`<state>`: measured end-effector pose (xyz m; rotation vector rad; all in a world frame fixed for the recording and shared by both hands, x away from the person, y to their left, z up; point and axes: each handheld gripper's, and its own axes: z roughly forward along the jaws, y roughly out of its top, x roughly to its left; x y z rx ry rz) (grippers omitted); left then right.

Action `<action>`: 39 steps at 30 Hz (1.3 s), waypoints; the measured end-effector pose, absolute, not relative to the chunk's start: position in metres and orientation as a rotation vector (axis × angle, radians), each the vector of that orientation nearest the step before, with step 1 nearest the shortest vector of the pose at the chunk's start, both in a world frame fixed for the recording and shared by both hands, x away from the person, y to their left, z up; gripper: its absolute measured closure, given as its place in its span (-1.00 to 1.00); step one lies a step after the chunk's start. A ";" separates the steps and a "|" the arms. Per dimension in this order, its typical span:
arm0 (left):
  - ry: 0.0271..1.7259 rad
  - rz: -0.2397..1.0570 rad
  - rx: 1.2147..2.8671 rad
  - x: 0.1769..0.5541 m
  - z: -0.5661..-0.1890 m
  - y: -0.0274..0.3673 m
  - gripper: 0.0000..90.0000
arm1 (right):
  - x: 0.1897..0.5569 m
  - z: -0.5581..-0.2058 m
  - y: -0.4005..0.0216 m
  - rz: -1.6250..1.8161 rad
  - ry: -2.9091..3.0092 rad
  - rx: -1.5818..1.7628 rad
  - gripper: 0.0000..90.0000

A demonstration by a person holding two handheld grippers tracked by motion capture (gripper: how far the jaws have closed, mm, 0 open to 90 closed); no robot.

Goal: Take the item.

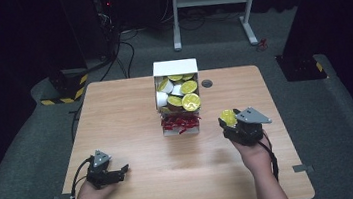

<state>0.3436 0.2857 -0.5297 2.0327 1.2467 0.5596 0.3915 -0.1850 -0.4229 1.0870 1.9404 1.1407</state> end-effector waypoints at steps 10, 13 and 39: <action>1.245 0.559 2.034 0.344 -0.530 0.286 -0.66 | 0.402 -0.436 -0.206 1.096 1.911 1.177 -0.15; 1.245 0.560 2.034 0.344 -0.530 0.286 -0.67 | 0.405 -0.439 -0.211 1.081 1.903 1.204 -0.15; 1.245 0.556 2.035 0.343 -0.530 0.285 -0.66 | 0.429 -0.482 -0.231 0.968 1.928 1.359 -0.15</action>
